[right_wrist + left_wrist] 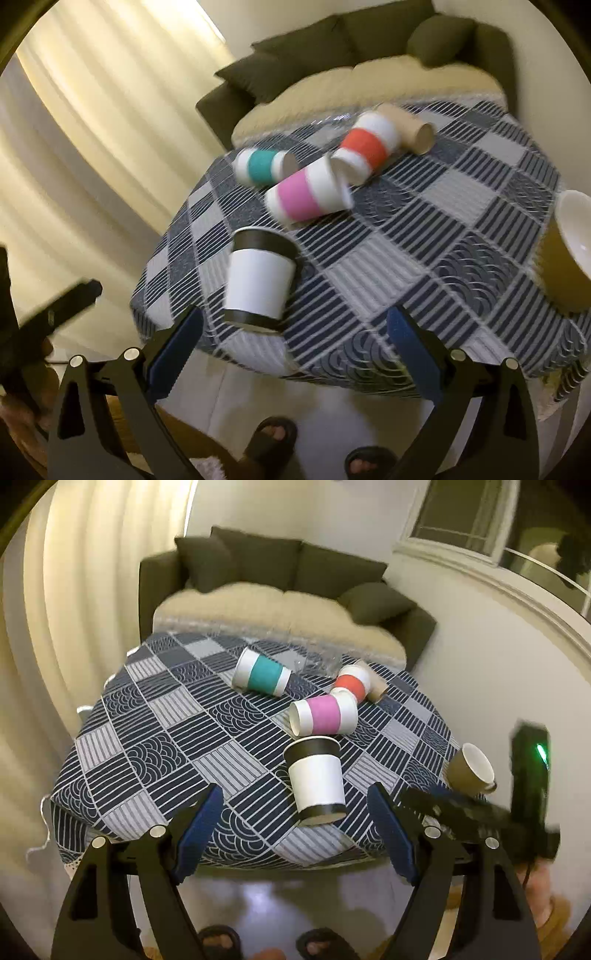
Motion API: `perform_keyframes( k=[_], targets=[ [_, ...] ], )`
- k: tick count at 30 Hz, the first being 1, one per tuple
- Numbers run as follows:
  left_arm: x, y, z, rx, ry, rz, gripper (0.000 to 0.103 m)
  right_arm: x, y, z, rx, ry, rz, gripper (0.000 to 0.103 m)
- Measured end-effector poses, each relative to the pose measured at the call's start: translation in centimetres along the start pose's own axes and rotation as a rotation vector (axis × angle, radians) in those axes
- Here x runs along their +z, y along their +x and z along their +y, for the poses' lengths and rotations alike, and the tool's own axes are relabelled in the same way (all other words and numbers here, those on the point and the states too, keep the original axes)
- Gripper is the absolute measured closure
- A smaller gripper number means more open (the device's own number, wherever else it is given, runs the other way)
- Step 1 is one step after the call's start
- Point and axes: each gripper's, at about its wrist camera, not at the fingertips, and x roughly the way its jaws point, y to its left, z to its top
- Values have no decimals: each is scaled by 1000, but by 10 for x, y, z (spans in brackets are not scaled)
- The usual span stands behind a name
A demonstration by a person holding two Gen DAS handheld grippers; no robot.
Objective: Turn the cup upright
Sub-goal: 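Close the right tool around the upright white cup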
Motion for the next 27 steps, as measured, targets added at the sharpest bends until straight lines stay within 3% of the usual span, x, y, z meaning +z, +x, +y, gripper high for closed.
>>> perform_keyframes(
  k=[5,14,21,27],
  targets=[
    [-27,-9,-3,13,75,-83,25,21,25,19,0,-20,85,4],
    [-48,-1,18,5,84,-120,25,52,78,32,-40,44,253,4],
    [-47,3,35,-23,32,-112,25,58,107,39,-131,35,304,6],
    [-47,6,47,-65,-13,-80,25,66,122,43,-202,5,338,15]
  ],
)
